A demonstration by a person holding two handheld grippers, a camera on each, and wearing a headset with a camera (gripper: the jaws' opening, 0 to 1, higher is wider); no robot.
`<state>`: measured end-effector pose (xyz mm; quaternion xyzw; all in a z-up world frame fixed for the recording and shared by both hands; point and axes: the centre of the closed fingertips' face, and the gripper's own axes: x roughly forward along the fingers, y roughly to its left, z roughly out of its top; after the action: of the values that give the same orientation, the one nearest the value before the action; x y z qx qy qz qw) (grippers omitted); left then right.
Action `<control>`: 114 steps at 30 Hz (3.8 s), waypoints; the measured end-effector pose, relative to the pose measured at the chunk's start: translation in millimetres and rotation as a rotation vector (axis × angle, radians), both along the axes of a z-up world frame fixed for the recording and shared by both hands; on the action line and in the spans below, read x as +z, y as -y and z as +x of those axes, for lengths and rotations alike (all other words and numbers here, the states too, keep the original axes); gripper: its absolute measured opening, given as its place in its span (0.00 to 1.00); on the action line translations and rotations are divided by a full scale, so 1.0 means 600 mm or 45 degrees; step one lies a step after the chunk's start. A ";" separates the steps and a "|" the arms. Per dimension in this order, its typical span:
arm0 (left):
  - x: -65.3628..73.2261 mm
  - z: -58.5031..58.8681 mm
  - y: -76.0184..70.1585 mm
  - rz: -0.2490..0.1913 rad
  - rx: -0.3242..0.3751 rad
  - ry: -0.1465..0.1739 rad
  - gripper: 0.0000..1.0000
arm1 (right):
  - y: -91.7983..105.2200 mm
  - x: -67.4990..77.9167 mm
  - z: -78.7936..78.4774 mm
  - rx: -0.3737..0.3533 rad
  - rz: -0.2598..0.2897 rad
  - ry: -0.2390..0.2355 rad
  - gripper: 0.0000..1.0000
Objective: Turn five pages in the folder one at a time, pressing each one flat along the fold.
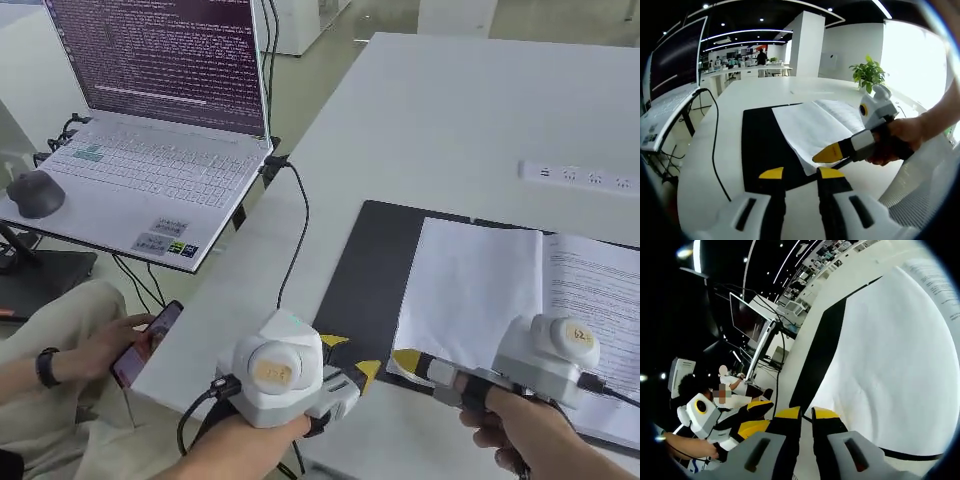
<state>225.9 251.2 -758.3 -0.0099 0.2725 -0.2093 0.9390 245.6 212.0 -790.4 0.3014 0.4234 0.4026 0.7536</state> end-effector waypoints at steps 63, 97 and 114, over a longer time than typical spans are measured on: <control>-0.099 0.081 0.079 0.193 -0.094 0.028 0.01 | 0.241 -0.038 0.345 -0.529 0.301 -0.455 0.00; -0.104 0.081 0.077 0.180 -0.081 0.048 0.00 | 0.237 -0.034 0.390 -0.602 0.296 -0.430 0.00; -0.101 0.080 0.079 0.185 -0.079 0.059 0.00 | 0.242 -0.029 0.255 -0.505 0.327 -0.490 0.00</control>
<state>274.0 203.9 -819.2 0.0718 0.2654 -0.2183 0.9363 398.5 66.5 -807.8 0.5417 0.4369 0.2335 0.6791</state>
